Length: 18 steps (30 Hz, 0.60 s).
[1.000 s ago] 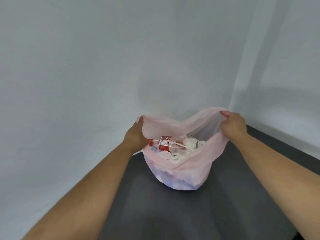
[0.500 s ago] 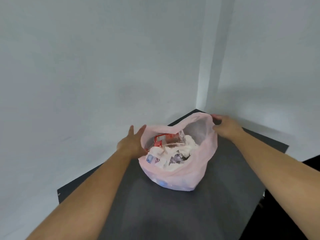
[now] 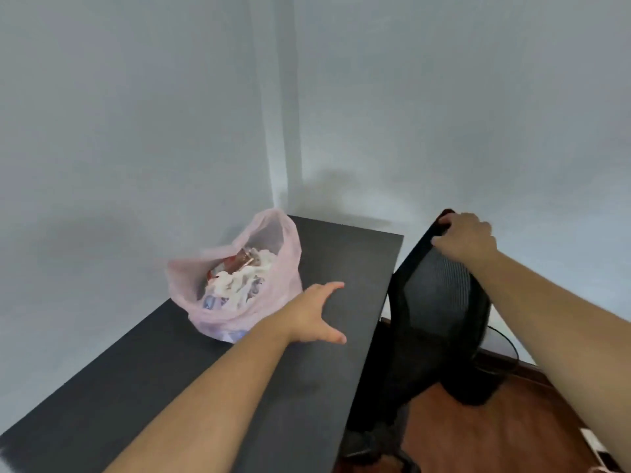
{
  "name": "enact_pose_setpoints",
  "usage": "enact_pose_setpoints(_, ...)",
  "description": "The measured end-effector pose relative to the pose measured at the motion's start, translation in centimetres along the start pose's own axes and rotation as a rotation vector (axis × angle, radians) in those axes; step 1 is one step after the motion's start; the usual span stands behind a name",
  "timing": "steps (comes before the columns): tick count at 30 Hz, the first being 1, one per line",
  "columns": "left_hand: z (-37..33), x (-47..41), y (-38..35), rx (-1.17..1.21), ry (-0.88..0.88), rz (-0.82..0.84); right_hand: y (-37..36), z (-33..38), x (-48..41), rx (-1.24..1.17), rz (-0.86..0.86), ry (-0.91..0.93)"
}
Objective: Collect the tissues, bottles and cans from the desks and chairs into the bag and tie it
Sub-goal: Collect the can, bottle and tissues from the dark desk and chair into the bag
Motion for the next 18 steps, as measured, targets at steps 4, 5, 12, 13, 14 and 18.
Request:
enact_pose_setpoints(4,-5.2,-1.1,-8.1,0.035,-0.130,0.204,0.1,-6.7,3.6,-0.002,0.044,-0.124)
enact_pose_setpoints(5,-6.4,-1.5,-9.9,0.073,-0.149,0.234,-0.5,-8.2,4.1,-0.094,0.089,-0.138)
enact_pose_setpoints(12,-10.0,-4.3,-15.1,0.374,-0.098,0.099,-3.3,-11.7,5.5,-0.853,0.238,-0.221)
enact_pose_setpoints(13,-10.2,-4.4,-15.4,0.402,-0.096,0.104,-3.3,-12.0,5.3,-0.868,0.233,-0.207)
enact_pose_setpoints(14,-10.6,-4.5,-15.8,0.414,-0.095,0.112,-3.3,-12.7,5.2,-0.874,0.234,-0.198)
enact_pose_setpoints(18,-12.5,-4.8,-17.5,0.465,-0.107,0.133,-2.6,-15.2,5.4,-0.875,0.229,-0.190)
Point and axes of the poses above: each hand's wrist, its own x-axis away from the middle knuckle, its own y-axis out of the back of the hand, z = x × y, the point moved 4 cm from there along -x, towards the middle knuckle, and after that the axes turned 4 degrees about z, right-handed, at the moved point
